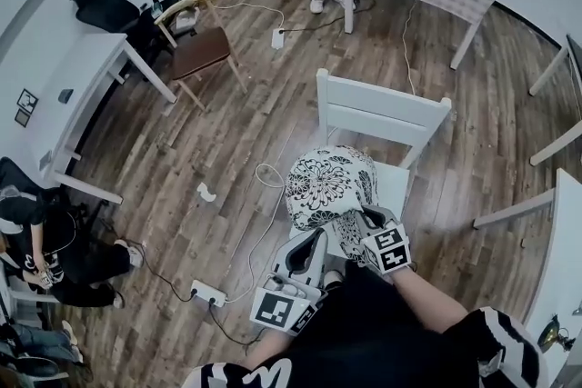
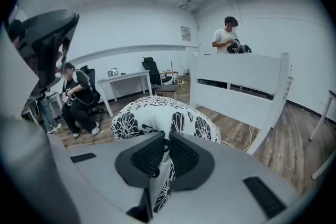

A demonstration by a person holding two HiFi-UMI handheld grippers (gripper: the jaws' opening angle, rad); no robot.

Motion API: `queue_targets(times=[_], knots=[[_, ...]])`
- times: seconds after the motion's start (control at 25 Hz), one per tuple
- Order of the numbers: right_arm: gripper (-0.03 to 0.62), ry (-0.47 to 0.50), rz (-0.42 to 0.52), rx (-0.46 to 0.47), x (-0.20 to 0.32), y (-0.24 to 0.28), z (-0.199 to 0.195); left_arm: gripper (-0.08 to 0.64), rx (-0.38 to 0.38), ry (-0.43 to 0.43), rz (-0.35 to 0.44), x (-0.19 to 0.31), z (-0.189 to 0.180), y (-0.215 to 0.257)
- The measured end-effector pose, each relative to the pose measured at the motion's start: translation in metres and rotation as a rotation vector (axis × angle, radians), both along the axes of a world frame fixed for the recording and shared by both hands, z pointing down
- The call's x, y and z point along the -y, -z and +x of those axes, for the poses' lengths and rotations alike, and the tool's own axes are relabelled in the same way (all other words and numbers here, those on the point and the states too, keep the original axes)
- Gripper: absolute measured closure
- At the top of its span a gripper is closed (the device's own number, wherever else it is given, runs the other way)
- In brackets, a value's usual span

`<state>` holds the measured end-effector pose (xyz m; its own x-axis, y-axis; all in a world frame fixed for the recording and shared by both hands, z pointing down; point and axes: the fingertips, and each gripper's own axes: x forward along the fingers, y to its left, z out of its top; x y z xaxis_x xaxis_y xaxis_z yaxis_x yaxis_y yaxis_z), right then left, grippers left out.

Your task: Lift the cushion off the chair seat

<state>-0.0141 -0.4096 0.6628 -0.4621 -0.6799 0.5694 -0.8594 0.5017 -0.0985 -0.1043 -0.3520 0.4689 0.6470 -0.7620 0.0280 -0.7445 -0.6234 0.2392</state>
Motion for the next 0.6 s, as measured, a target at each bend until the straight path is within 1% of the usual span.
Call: queue_targets(times=[0.12,0.32,0.6], knots=[[0.558,0.001,0.050,0.035,0.002,0.031,-0.001,0.561,-0.007,0.014,0.033,0.003,0.000,0.013],[0.558,-0.027,0.125,0.114,0.003,0.083,-0.004,0.560,-0.008,0.018,0.093,0.006,0.001,0.032],[0.558,-0.010,0.264,0.168,-0.001,0.149,-0.006,0.560,0.001,0.008,0.151,0.004,0.006,0.054]])
